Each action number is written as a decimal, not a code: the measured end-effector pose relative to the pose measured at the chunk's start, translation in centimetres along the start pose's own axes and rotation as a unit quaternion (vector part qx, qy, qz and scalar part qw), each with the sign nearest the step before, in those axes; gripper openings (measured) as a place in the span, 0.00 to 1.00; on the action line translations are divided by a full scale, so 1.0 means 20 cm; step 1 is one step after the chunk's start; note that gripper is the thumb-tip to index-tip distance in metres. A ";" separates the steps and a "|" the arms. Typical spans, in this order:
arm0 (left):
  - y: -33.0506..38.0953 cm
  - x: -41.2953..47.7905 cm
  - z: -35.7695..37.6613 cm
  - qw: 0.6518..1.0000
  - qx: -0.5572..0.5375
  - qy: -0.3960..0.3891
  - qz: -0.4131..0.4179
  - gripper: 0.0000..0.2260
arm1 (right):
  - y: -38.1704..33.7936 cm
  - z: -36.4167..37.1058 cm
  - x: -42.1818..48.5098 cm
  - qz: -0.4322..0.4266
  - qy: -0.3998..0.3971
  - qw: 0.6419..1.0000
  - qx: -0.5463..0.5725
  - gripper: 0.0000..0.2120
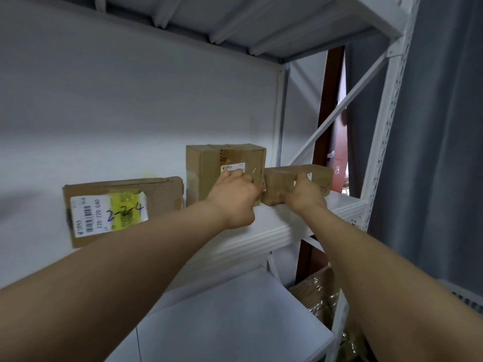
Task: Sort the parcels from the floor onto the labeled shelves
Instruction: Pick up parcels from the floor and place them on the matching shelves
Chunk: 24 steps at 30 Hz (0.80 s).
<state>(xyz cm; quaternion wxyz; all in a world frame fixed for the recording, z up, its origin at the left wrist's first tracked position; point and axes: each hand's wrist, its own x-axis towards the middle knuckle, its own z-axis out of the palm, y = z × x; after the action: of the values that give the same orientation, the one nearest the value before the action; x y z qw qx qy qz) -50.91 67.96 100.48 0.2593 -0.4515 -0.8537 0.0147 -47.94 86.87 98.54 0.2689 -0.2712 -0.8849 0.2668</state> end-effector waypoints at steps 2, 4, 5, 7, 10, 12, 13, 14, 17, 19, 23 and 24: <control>-0.01 -0.11 -0.05 1.000 -0.006 0.003 0.000 0.15 | -0.05 -0.03 -0.11 -0.014 0.002 1.000 -0.019 0.18; -0.04 -0.26 -0.11 1.000 -0.025 0.005 -0.014 0.15 | -0.11 -0.04 -0.25 -0.029 -0.011 0.999 -0.035 0.17; -0.06 -0.34 -0.14 0.999 -0.034 0.003 -0.025 0.15 | -0.14 -0.05 -0.32 -0.035 -0.019 0.998 -0.041 0.16; -0.11 -0.54 -0.20 0.998 -0.039 -0.004 -0.044 0.15 | -0.20 -0.04 -0.48 -0.040 -0.023 0.998 -0.048 0.13; -0.19 -0.91 -0.29 0.997 -0.033 -0.008 -0.069 0.15 | -0.30 -0.02 -0.75 -0.046 -0.023 0.997 -0.050 0.13; -0.24 -1.21 -0.36 0.996 -0.030 -0.010 -0.081 0.14 | -0.36 0.02 -0.96 -0.047 -0.029 0.997 -0.050 0.18; -0.26 -1.37 -0.38 0.996 -0.026 -0.013 -0.084 0.14 | -0.40 0.05 -1.07 -0.050 -0.038 0.997 -0.053 0.19; -0.29 -1.54 -0.40 0.996 -0.020 -0.019 -0.086 0.14 | -0.45 0.09 -1.18 -0.054 -0.050 0.996 -0.059 0.18; -0.34 -2.06 -0.42 0.995 -0.015 -0.040 -0.086 0.15 | -0.58 0.23 -1.56 -0.059 -0.095 0.991 -0.073 0.13; -0.36 -2.41 -0.39 0.993 -0.028 -0.074 -0.093 0.15 | -0.65 0.35 -1.82 -0.060 -0.146 0.985 -0.069 0.14; -0.36 -3.14 -0.25 0.967 -0.035 -0.200 -0.157 0.15 | -0.73 0.66 -2.31 -0.069 -0.250 0.962 -0.086 0.12; -0.36 -3.32 -0.21 0.950 -0.053 -0.244 -0.185 0.15 | -0.75 0.74 -2.42 -0.067 -0.275 0.955 -0.086 0.12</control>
<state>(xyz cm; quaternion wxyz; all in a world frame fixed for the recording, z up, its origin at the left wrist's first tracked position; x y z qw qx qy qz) -24.12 11.11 77.46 0.0167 -0.2814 -0.9589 0.0314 -27.93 41.26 81.26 0.0080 -0.1498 -0.9604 0.2349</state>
